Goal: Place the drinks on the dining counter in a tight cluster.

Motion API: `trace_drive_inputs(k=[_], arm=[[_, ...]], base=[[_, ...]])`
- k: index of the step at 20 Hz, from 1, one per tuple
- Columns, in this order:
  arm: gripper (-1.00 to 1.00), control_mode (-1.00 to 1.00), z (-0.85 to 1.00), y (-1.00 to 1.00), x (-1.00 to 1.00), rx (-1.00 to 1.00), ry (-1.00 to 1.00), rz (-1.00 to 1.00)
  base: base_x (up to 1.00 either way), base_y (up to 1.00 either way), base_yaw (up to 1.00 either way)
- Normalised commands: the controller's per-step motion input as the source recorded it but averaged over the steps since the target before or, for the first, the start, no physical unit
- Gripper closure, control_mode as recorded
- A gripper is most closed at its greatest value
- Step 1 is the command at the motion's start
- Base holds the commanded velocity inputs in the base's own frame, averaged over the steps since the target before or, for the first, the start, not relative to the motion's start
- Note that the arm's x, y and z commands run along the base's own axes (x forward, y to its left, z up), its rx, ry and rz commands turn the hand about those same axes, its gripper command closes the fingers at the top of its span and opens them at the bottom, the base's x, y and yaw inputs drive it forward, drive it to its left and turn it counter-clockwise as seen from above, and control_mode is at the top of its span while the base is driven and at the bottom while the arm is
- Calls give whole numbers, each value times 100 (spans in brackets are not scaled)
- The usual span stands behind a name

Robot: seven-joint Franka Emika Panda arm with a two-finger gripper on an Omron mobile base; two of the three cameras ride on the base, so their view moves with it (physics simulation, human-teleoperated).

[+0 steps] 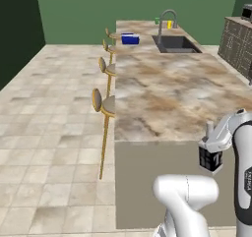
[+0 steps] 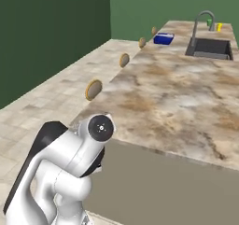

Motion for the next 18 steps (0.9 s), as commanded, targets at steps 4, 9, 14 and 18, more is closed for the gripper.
trace_drive_inputs(k=[4,9,14,18], arm=[[100,100,0,0,0,0,0,0],[100,100,0,0,0,0,0,0],[100,100,0,0,0,0,0,0],[100,100,0,0,0,0,0,0]], base=[[44,52,-35],[46,74,-24],[90,37,-23],[64,0,-2]])
